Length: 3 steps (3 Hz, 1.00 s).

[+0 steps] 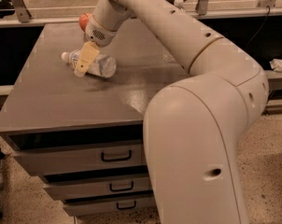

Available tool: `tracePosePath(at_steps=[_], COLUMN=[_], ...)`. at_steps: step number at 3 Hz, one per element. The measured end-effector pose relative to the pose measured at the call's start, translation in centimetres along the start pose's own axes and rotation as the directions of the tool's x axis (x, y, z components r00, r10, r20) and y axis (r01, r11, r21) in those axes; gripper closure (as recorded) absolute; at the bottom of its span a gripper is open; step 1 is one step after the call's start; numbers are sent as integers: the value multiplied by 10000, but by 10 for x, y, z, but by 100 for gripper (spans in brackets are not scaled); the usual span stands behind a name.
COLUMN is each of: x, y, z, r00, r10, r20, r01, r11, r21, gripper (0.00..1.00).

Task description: Knock blue plastic bottle over

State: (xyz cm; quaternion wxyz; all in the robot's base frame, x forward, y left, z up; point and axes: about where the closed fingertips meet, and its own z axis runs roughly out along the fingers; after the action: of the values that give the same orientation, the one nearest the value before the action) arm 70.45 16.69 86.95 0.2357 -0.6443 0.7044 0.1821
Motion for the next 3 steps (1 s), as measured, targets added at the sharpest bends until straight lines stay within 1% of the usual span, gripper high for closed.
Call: tracePosePath(at_steps=[1,2,3], x=[-3,0,40], y=[5,5,-5], z=[-2,-24,-83], r00=[9999,9911,9323], r10=[32,193,607], r20=[132,1316,3567], r01=[-32,-188,-684], r11=[10000,9998,9976], r21=[-41,-56,90], gripper=[0,0,0])
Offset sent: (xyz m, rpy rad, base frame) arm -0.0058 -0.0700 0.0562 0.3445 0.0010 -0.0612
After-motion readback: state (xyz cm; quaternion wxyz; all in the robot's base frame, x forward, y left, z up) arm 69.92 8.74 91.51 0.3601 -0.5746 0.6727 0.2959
